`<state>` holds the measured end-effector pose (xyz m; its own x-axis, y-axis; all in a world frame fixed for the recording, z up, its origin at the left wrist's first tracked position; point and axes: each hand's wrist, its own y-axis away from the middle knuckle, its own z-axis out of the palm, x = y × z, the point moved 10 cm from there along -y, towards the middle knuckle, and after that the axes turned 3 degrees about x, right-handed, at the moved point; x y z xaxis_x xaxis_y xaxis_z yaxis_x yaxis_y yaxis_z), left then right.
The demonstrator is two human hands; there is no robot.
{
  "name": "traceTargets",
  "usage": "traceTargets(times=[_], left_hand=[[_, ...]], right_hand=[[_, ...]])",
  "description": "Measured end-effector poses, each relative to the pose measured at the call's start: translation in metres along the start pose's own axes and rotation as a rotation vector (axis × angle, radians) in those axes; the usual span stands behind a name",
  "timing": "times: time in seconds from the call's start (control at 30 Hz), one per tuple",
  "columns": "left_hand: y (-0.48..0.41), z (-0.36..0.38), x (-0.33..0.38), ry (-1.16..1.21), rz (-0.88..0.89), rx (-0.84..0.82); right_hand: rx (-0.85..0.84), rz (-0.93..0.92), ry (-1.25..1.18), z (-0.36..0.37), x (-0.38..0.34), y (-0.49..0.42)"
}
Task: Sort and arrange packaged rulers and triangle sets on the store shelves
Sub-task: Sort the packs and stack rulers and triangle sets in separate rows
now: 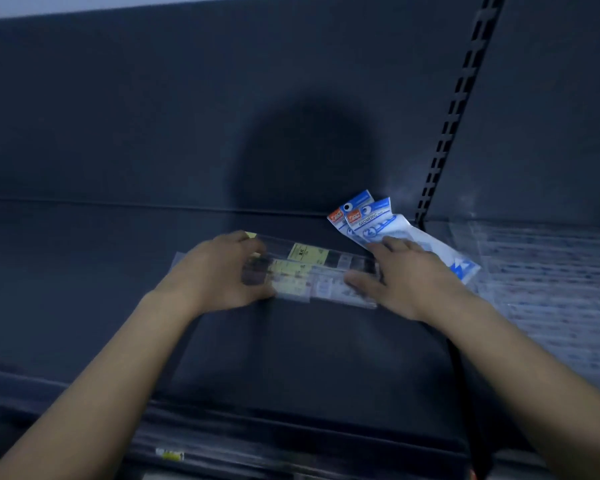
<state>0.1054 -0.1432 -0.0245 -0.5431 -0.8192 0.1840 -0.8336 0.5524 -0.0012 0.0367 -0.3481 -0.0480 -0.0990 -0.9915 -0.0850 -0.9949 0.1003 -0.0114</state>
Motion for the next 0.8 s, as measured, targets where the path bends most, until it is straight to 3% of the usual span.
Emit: traceTargets(times=[0.13, 0.47, 0.67, 0.8], left_hand=[[-0.018, 0.013, -0.007, 0.058, 0.163, -0.111], [-0.019, 0.016, -0.011, 0.229, 0.522, -0.077], [-0.032, 0.009, -0.024, 0.434, 0.400, -0.179], [-0.034, -0.009, -0.036, 0.267, 0.323, -0.032]], right_hand=[[-0.036, 0.012, -0.130, 0.003, -0.025, -0.012], [0.043, -0.014, -0.338, -0.008, -0.087, -0.023], [0.040, 0.117, -0.350, -0.005, -0.067, 0.003], [0.074, 0.098, -0.319, -0.006, -0.070, 0.002]])
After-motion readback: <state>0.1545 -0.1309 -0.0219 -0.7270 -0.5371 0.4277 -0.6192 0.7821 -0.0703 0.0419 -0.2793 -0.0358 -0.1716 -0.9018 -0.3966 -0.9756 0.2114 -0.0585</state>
